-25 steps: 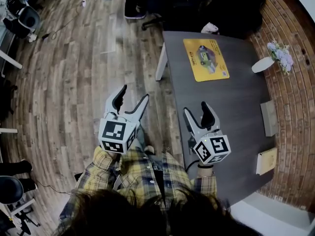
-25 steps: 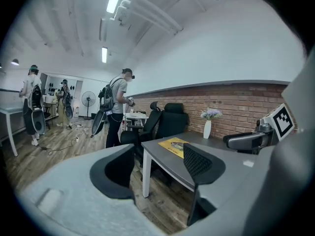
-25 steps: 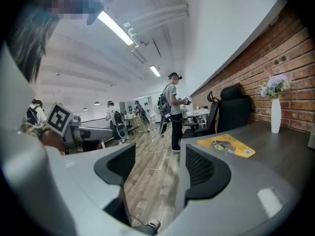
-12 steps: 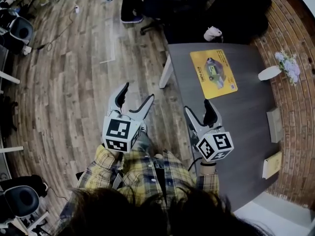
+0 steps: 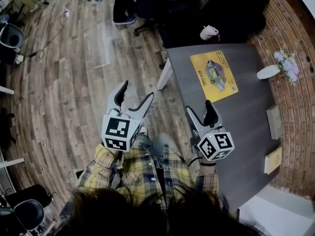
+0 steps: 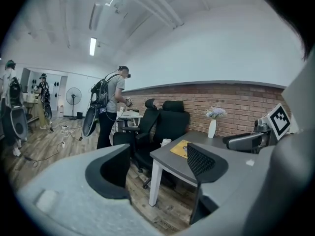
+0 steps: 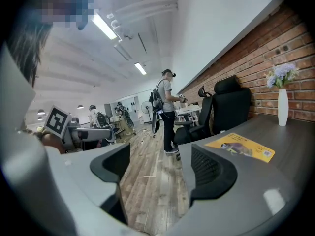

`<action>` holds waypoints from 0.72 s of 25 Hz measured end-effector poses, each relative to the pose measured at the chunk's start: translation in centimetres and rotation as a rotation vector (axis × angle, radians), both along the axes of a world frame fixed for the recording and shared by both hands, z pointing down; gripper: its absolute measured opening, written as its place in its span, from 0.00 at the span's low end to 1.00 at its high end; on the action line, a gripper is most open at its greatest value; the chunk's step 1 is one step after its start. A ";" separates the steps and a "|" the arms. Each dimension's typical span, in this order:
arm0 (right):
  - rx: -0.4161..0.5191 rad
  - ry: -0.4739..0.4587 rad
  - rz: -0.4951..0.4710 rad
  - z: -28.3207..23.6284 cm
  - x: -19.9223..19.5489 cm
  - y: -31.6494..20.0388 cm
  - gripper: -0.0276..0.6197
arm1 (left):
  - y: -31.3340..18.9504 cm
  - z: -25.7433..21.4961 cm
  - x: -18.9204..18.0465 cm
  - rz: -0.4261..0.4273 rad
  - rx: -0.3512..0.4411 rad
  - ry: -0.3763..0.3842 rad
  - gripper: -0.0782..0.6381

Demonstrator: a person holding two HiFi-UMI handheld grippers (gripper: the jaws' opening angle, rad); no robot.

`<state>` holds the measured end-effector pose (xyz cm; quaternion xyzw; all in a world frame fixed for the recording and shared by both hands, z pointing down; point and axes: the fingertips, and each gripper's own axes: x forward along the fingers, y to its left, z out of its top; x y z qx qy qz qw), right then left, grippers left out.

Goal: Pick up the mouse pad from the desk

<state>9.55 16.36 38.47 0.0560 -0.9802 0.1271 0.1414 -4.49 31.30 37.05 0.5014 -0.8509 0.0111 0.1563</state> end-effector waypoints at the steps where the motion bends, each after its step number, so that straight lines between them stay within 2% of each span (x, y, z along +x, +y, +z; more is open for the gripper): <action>1: -0.005 0.006 0.002 0.2 -0.2 0.1 0.61 | 0.0 0.2 -0.3 0.001 -0.002 0.005 0.61; 10: -0.042 0.028 0.034 1.9 -2.1 -1.5 0.61 | -1.2 2.0 -2.2 0.022 -0.032 0.029 0.61; 18: -0.059 0.012 0.077 2.8 -5.4 -6.1 0.61 | -5.7 2.4 -5.9 0.050 -0.030 0.012 0.61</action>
